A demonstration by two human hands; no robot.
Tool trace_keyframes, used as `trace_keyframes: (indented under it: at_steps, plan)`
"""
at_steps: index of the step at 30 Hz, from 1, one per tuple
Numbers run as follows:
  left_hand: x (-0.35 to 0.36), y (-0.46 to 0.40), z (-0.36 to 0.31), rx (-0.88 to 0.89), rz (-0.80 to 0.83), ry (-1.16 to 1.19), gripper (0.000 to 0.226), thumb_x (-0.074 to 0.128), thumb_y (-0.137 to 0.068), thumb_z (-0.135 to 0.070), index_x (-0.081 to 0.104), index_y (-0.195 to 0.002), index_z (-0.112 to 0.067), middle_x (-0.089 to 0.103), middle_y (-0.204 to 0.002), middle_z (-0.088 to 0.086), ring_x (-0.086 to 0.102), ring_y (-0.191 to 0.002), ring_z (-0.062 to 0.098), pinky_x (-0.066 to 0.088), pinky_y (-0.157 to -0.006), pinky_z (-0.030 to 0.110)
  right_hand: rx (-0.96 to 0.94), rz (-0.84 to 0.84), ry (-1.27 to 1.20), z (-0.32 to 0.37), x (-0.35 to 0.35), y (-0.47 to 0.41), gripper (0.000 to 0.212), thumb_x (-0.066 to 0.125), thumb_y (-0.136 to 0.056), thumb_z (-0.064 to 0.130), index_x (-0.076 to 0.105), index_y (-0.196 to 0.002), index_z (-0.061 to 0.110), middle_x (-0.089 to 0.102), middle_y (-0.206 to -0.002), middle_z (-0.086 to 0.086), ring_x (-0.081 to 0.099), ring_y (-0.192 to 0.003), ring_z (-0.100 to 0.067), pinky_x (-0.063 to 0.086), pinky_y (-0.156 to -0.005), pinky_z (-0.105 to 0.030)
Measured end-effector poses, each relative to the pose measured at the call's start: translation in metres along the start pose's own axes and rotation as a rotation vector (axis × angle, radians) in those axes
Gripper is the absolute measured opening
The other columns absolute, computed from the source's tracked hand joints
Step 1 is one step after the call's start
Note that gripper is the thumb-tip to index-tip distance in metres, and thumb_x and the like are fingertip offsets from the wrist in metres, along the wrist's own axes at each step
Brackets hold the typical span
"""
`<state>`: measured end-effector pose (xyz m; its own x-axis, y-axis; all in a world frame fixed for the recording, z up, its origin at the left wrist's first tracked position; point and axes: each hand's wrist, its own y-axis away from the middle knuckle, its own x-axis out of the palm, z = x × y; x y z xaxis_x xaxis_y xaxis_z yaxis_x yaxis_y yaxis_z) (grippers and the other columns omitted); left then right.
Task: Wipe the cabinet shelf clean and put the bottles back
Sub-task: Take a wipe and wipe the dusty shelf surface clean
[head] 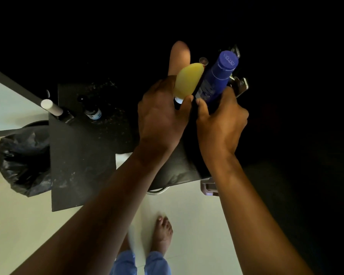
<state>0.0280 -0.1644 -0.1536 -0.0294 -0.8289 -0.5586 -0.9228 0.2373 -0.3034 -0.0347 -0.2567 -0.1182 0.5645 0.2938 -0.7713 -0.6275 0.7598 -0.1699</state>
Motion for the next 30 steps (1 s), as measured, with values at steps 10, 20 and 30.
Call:
trace_keyframes:
  at_steps: [10, 20, 30]
  plan:
    - [-0.001, 0.003, 0.006, 0.028, 0.038, -0.041, 0.046, 0.071, -0.093, -0.046, 0.070, -0.123, -0.011, 0.076, -0.113, 0.007, 0.074, -0.095, 0.025, 0.052, -0.084, 0.027, 0.041, 0.059, 0.003, -0.006, 0.005, 0.003, 0.051, 0.076, -0.093, 0.035, 0.057, -0.135, 0.014, 0.067, -0.133, -0.006, 0.067, -0.120, -0.024, 0.057, -0.098, -0.034]
    - [-0.097, 0.061, -0.004, 0.045, -0.020, 0.069, 0.020, 0.071, -0.098, -0.028, 0.078, -0.104, -0.010, 0.077, -0.090, -0.001, 0.073, -0.076, 0.012, 0.057, -0.060, 0.030, -0.021, 0.057, -0.172, 0.012, -0.023, 0.077, 0.020, 0.073, -0.093, 0.031, 0.068, -0.111, 0.025, 0.067, -0.082, 0.014, 0.068, -0.076, -0.007, 0.061, -0.070, -0.038]
    - [-0.157, 0.064, 0.061, -0.349, -0.360, -0.104, 0.035, 0.074, -0.085, -0.006, 0.053, -0.112, -0.014, 0.061, -0.108, 0.012, 0.058, -0.075, 0.004, 0.038, -0.075, 0.005, -0.308, 0.364, -0.292, 0.078, 0.055, 0.080, 0.044, 0.078, -0.089, 0.031, 0.067, -0.128, 0.014, 0.072, -0.119, -0.003, 0.072, -0.087, -0.021, 0.060, -0.072, -0.031]
